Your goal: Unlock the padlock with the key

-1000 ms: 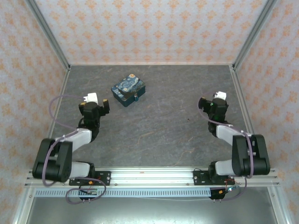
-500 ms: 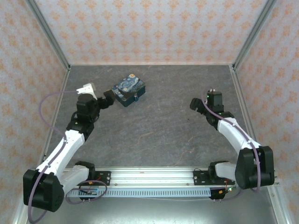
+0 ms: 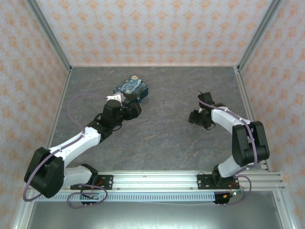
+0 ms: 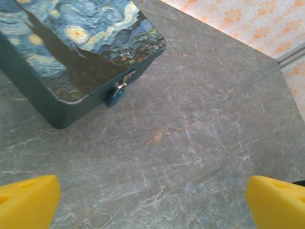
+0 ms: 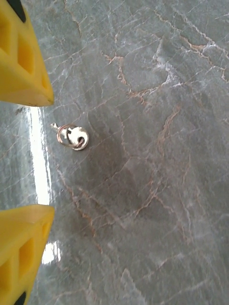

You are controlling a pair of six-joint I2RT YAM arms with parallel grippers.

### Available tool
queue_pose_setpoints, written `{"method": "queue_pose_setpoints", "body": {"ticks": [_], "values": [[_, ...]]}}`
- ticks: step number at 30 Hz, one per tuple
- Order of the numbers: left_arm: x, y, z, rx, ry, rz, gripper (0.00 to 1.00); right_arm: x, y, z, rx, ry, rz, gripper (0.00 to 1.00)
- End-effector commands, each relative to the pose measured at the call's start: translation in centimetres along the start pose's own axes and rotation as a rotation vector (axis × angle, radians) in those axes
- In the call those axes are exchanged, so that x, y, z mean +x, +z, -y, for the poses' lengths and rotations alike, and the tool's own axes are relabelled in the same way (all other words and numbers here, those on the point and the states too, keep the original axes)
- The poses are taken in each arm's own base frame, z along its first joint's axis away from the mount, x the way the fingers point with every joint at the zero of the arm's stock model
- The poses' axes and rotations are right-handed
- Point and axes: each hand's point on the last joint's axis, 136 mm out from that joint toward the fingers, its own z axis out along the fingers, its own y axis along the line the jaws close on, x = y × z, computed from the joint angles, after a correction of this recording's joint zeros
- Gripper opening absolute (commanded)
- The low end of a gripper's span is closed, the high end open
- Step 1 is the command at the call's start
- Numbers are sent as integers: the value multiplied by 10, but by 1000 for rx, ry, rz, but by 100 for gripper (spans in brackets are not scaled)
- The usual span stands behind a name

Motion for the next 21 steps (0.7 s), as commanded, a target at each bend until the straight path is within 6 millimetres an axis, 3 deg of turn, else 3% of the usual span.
{"method": "queue_pose_setpoints", "body": {"ticks": [1, 21], "values": [[-19, -2, 21, 52, -11, 56, 100, 1, 1, -4, -7, 22, -28, 56], [-17, -6, 11, 3, 8, 57, 100, 2, 25, -11, 15, 23, -81, 34]]}}
